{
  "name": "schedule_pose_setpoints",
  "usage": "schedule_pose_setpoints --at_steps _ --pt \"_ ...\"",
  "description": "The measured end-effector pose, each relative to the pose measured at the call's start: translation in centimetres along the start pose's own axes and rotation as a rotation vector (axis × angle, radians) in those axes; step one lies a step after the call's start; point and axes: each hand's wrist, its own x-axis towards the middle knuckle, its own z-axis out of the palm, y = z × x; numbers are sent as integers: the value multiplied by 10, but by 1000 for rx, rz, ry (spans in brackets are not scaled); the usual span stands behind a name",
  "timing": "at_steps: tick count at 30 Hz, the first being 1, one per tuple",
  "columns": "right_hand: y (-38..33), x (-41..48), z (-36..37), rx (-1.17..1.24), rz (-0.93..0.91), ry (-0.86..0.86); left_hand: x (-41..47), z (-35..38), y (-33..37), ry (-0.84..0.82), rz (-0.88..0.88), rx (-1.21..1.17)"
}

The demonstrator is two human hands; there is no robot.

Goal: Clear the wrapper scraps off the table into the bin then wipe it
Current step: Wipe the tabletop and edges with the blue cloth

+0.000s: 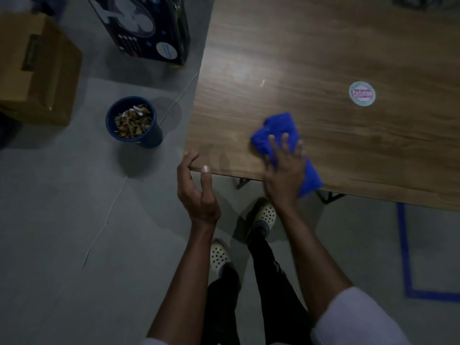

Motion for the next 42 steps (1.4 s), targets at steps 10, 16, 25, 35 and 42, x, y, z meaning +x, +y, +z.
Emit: schedule_pose_setpoints --at_steps 10,16,25,35,42 --pt "-137 -5 1 391 -687 -565 11 -32 24 7 184 206" --pt "-64 16 12 147 -972 -463 7 16 40 7 239 262" --pt "-61 186 46 -116 -651 -442 74 99 6 -97 192 500" --pt "-68 263 51 -149 -411 -388 96 116 -1 -98 26 699" --pt "-53 240 66 -154 -914 -522 153 169 22 44 -182 346"
